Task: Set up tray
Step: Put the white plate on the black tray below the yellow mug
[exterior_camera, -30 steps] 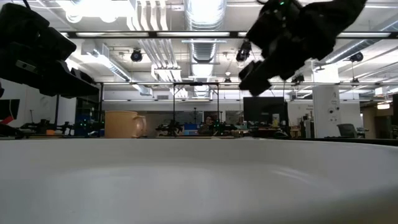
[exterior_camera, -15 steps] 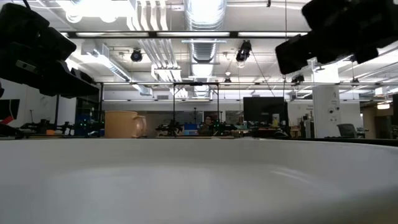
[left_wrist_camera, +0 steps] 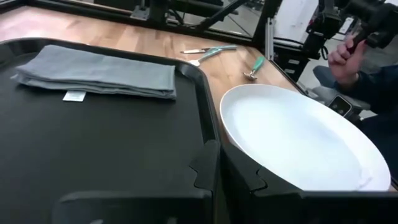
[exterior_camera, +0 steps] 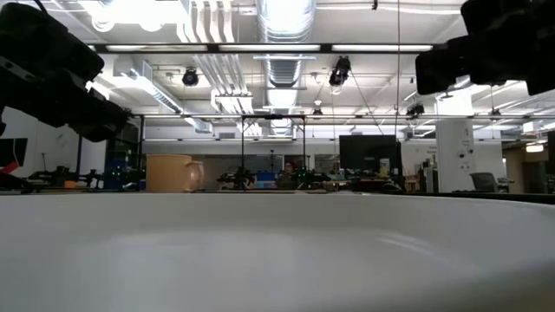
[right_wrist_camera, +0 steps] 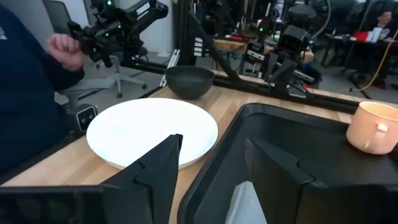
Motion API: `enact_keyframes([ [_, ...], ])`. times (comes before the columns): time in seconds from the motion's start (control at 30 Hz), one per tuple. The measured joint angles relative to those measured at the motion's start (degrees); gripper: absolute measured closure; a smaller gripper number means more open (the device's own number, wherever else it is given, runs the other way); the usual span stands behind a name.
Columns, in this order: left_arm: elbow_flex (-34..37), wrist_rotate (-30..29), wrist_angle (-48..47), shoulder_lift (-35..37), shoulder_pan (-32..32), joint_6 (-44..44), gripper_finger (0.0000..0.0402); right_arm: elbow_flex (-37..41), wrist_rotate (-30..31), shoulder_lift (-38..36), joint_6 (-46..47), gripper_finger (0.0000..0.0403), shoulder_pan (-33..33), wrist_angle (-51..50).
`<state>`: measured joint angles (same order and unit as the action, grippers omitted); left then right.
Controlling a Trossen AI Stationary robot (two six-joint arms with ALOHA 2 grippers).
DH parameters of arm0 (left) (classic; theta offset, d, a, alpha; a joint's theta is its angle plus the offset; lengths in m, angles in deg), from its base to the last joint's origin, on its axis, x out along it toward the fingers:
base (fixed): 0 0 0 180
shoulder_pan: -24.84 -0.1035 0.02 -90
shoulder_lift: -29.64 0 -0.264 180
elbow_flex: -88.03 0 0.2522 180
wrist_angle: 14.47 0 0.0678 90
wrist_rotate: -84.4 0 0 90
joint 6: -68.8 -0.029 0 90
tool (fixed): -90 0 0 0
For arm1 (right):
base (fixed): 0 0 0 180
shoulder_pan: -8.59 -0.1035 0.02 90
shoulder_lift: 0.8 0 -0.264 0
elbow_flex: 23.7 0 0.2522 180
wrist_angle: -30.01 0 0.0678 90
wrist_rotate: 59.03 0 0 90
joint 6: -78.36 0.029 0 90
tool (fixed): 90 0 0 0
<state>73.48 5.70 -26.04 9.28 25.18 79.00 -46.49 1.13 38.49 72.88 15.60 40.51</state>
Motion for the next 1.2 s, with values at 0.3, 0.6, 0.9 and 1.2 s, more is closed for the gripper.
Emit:
enact_keyframes([
  [0.3, 0.2, 2.2, 1.5, 0.1, 0.0, 6.9, 0.0401, 2.5, 2.2, -5.3, -0.2, 0.0237, 0.2, 0.0],
  [0.6, 0.2, 2.2, 1.5, -0.2, 0.0, 6.9, 0.0401, 3.1, 3.0, -6.3, -0.9, 0.0230, 0.6, -2.0],
  [0.9, 0.2, 2.1, 1.7, -0.2, 0.0, 3.5, 0.0401, 3.4, 3.0, -8.4, -3.2, 0.0235, 1.1, -8.0],
  [1.2, 0.2, 2.0, 1.9, -0.2, 0.0, -4.1, 0.0401, 3.4, 3.0, -15.8, -7.6, 0.0232, 3.5, -19.2],
])
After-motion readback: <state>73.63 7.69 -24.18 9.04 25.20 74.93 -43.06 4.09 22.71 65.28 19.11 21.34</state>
